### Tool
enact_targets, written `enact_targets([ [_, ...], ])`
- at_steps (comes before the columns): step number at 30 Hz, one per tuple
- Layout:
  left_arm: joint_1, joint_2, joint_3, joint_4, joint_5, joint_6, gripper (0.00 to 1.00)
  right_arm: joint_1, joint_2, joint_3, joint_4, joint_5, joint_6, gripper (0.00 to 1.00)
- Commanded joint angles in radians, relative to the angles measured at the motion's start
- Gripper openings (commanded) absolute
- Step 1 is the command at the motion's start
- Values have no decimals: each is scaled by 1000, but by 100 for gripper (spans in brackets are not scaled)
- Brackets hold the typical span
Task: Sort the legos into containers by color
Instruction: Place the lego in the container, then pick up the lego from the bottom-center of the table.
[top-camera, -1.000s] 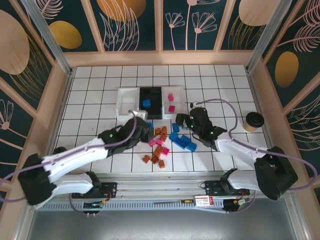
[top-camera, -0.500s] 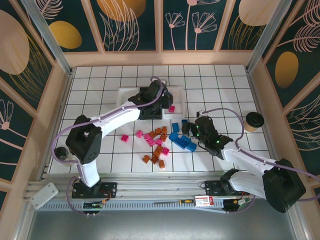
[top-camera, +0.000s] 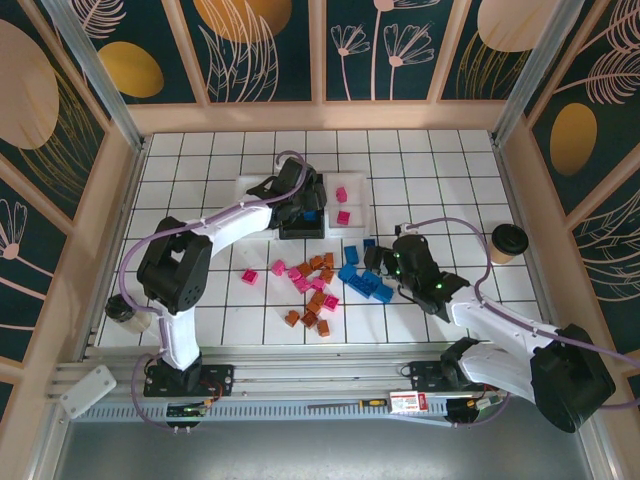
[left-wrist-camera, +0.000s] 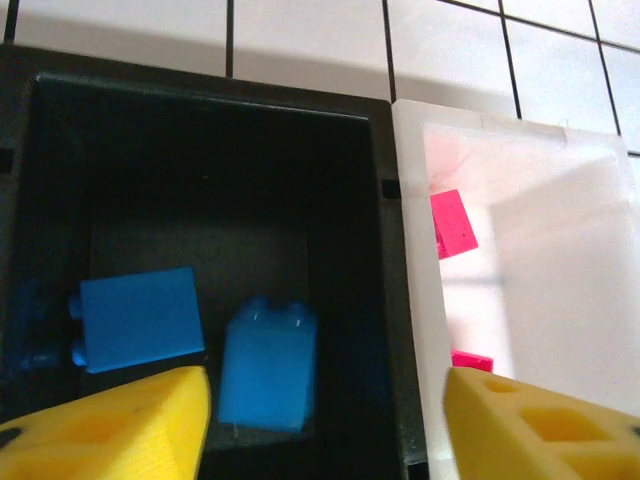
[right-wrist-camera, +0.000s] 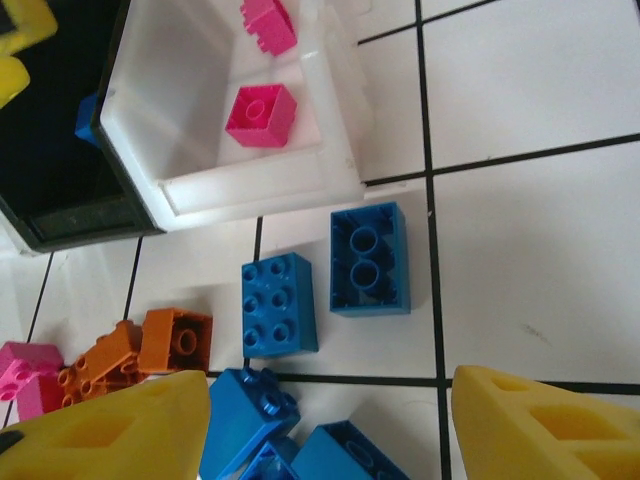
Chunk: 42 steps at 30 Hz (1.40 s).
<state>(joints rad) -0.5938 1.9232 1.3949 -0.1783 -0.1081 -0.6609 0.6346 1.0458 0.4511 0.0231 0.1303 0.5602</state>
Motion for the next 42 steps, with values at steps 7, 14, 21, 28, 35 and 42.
enact_targets([
  [7,4,-202,-55,60,117,-6,84,101,-13,-19,-17,-110,-49,65],
  [14,4,-523,-382,140,148,-54,99,400,1,-10,-116,-71,13,66],
  [21,4,-812,-664,134,87,-104,99,645,112,39,-133,22,117,67],
  [28,5,-985,-784,37,24,-110,99,687,298,107,-68,32,102,63],
  [35,4,-1072,-860,0,4,-127,99,694,393,161,-69,54,92,55],
  [42,5,-1077,-884,-16,-4,-127,99,689,413,153,-71,52,93,48],
])
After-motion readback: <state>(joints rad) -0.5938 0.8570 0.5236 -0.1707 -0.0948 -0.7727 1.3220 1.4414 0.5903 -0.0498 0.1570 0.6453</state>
